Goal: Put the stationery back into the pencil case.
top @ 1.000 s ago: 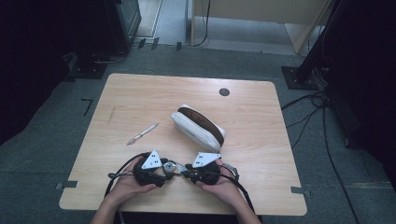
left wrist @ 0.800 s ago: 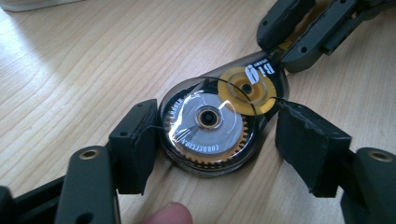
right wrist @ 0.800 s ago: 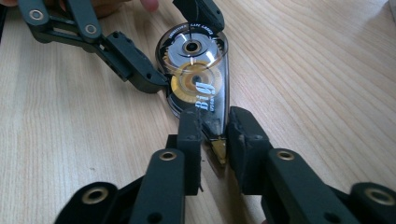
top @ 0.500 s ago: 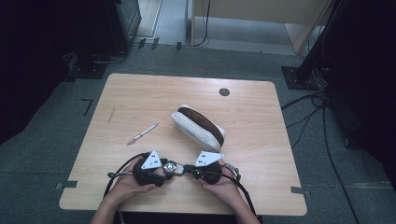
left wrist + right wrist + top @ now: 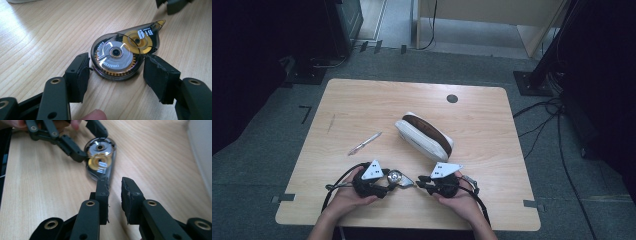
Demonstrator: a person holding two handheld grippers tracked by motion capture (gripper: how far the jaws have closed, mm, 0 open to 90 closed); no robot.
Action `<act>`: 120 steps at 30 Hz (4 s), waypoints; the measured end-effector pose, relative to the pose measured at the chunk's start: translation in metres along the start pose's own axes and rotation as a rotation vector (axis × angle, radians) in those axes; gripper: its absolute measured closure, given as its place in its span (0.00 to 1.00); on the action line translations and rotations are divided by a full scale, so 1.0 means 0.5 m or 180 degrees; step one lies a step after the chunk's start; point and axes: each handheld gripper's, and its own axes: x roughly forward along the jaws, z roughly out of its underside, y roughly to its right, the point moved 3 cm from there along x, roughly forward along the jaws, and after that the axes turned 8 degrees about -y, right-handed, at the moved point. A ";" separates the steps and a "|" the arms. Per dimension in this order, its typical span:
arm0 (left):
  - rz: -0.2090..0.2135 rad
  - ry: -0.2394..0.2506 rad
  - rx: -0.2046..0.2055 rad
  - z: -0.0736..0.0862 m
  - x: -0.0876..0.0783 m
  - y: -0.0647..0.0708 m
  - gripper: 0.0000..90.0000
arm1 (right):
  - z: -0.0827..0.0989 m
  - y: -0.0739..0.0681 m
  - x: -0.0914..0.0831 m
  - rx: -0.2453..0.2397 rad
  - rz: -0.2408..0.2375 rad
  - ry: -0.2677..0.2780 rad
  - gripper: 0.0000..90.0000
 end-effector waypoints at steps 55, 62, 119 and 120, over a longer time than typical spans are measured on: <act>-0.0168 0.0023 0.0324 -0.010 0.010 0.036 0.33 | -0.055 -0.029 -0.009 0.0353 0.0028 0.0112 0.92; -0.0224 0.0070 0.0388 -0.009 0.007 0.036 0.49 | -0.066 -0.035 -0.017 0.0397 0.0003 0.0207 0.92; 0.0961 0.0370 0.0557 -0.001 -0.013 0.044 0.71 | -0.063 -0.063 -0.015 -0.0545 -0.0720 0.0761 0.88; 0.0952 0.0373 0.0544 -0.002 -0.014 0.043 0.70 | -0.064 -0.066 -0.016 -0.0574 -0.0705 0.0755 0.88</act>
